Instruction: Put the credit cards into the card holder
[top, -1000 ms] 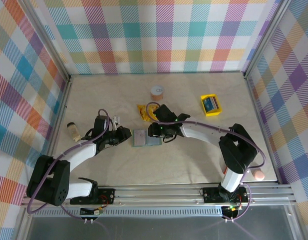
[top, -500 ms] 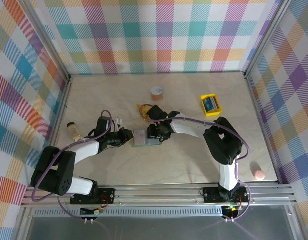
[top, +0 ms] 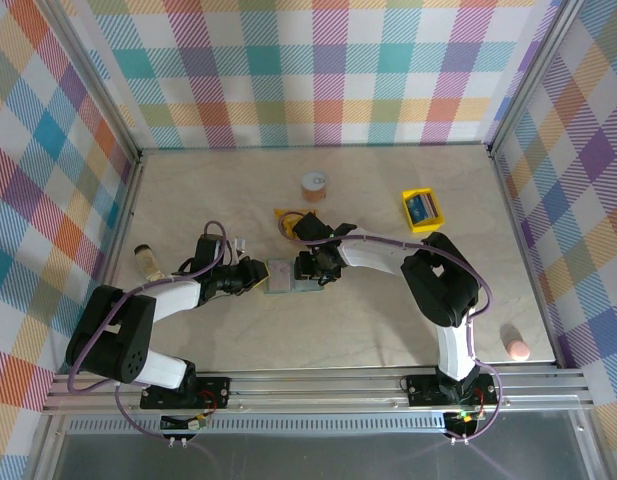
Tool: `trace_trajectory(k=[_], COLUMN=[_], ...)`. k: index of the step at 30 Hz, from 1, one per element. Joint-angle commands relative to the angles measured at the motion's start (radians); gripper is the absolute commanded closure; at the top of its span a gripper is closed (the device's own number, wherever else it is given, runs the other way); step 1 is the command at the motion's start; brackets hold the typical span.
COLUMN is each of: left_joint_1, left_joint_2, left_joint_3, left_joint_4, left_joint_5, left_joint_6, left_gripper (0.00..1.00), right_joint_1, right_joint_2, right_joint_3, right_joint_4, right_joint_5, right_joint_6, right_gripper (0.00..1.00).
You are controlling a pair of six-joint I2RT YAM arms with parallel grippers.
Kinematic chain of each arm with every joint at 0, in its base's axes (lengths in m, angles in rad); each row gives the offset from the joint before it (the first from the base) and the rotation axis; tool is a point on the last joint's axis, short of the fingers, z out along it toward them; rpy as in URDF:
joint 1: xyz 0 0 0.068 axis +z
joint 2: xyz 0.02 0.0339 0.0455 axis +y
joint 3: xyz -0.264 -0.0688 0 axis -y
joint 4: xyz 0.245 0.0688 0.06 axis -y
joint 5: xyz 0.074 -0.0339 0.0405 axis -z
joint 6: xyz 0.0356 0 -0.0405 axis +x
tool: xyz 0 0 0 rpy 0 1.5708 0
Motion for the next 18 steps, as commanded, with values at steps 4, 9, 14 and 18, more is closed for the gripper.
trace_trajectory(k=[4, 9, 14, 18], left_joint_1=[0.0, 0.0, -0.001, -0.001], left_joint_2=[-0.003, 0.0, -0.003, 0.0], left_joint_3=[-0.005, -0.001, -0.001, -0.003], left_joint_4=[-0.002, -0.007, -0.003, 0.0], left_joint_5=[-0.017, -0.02, -0.009, -0.002], left_joint_6=[0.012, 0.015, 0.018, 0.024], left_gripper=[0.82, 0.82, 0.82, 0.82], right_joint_1=[0.019, 0.024, 0.022, 0.023], right_joint_2=[-0.061, -0.05, -0.011, 0.004], right_joint_3=[0.015, 0.019, 0.035, 0.037], right_joint_4=[-0.048, -0.032, -0.026, -0.021], right_joint_5=[0.063, 0.027, 0.012, 0.01], right_joint_6=[-0.001, -0.003, 0.002, 0.008], right_gripper=[0.46, 0.46, 0.46, 0.45])
